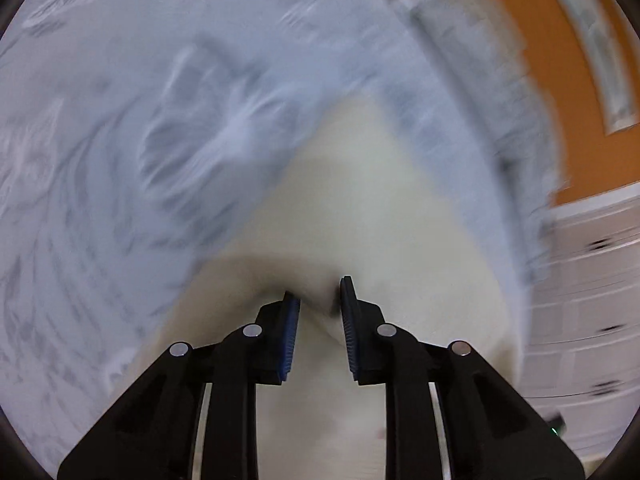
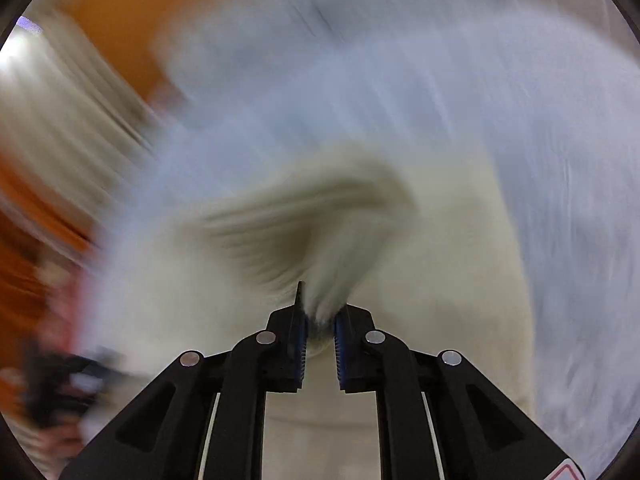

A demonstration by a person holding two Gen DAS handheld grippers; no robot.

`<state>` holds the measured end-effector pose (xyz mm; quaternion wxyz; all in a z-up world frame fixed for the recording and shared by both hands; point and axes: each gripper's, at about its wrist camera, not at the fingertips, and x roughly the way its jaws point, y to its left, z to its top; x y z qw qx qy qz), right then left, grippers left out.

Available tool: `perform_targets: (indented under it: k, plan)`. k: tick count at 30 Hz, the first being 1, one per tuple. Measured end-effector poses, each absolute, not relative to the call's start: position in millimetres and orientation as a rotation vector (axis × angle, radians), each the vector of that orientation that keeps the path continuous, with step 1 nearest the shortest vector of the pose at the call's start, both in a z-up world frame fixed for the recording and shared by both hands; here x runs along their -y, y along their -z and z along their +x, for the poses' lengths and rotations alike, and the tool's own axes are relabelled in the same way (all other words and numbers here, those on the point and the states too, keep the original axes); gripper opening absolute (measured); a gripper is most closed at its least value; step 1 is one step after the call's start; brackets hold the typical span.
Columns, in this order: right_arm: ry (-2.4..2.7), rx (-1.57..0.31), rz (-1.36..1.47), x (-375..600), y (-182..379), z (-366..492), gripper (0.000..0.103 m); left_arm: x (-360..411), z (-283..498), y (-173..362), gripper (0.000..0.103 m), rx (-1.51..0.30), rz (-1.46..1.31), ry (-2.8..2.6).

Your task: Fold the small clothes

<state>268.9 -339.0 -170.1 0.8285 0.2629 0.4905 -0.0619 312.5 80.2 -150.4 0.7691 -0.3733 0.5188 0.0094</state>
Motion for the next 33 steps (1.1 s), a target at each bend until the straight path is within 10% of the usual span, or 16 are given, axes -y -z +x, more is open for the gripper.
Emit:
perform_targets:
  k: [17, 23, 27, 33]
  plan:
    - [0.329, -0.762, 0.664, 335, 108, 199, 0.025, -70, 294, 160, 0.021, -1.002, -0.634, 0.069]
    - [0.142, -1.003, 0.207, 264, 140, 274, 0.012, -60, 288, 158, 0.021, -0.946, -0.524, 0.069]
    - [0.169, -1.027, 0.446, 308, 153, 268, 0.0, -62, 291, 157, 0.022, -0.962, -0.502, 0.098]
    - [0.304, -0.912, 0.562, 337, 100, 144, 0.036, -84, 272, 140, 0.04, -1.008, -0.591, 0.106]
